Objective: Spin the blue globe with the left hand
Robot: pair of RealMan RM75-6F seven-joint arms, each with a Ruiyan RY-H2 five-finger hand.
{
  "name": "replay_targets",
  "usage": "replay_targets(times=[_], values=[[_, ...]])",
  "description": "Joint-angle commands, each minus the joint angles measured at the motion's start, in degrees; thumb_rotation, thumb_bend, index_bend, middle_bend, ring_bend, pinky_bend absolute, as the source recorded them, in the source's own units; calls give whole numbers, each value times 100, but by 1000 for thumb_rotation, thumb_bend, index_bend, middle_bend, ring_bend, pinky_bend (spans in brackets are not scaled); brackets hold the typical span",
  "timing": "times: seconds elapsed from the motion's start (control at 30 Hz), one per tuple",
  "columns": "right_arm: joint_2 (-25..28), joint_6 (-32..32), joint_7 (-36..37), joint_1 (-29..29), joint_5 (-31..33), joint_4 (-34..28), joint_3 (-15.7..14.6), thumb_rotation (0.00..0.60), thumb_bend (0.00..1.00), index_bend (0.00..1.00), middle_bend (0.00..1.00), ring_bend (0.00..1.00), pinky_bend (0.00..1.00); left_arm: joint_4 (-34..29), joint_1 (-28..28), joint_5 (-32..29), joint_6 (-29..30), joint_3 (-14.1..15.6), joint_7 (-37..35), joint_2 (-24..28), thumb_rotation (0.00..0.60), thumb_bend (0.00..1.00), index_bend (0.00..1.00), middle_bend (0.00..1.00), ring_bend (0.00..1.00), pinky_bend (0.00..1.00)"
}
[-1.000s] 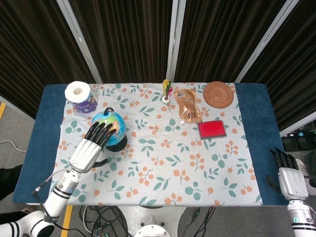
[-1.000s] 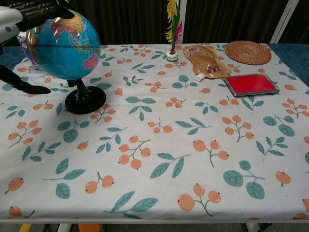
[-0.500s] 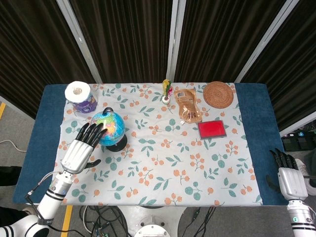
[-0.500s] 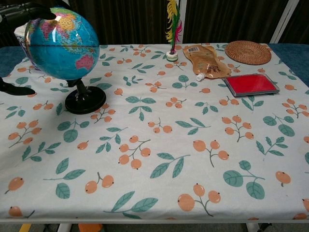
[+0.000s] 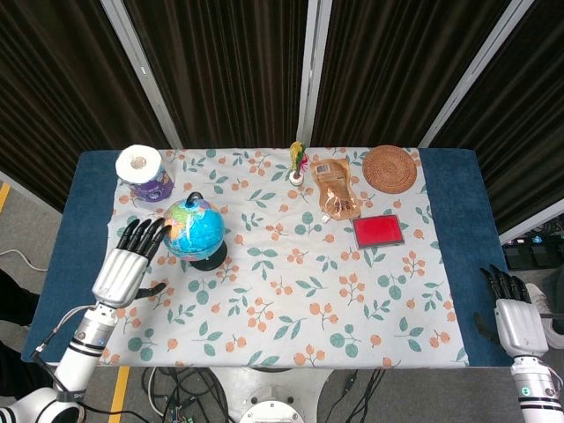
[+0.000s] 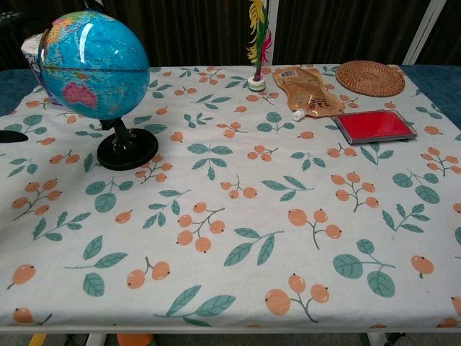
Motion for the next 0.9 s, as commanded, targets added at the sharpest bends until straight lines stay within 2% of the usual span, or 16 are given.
replay_targets(times=[0.03, 0.3, 0.47, 0.63, 0.9], values=[[3, 6, -1, -2, 1, -2, 2, 600, 341, 0, 0, 0, 0, 40, 28, -36, 38, -25, -48, 27, 600, 0, 19, 0, 0, 0], [1, 11, -9, -6, 1, -6, 1, 600, 340, 0, 0, 0, 0, -20, 90, 39, 286, -101, -85, 113, 600, 0, 19, 0, 0, 0], [-12, -2, -18, 2, 5, 1, 2, 600, 340, 0, 0, 0, 0, -280, 12, 462, 382, -28, -61, 105, 600, 0, 20, 0, 0, 0], [-30, -33, 0, 9, 9, 22, -7, 600, 340, 0, 0, 0, 0, -450, -241, 726, 122, -5, 181, -76, 600, 0, 19, 0, 0, 0], [-26, -49, 125, -2, 30, 106, -1, 600, 340, 0, 0, 0, 0, -337, -588, 516, -346, -154, 407, -453, 600, 0, 19, 0, 0, 0]])
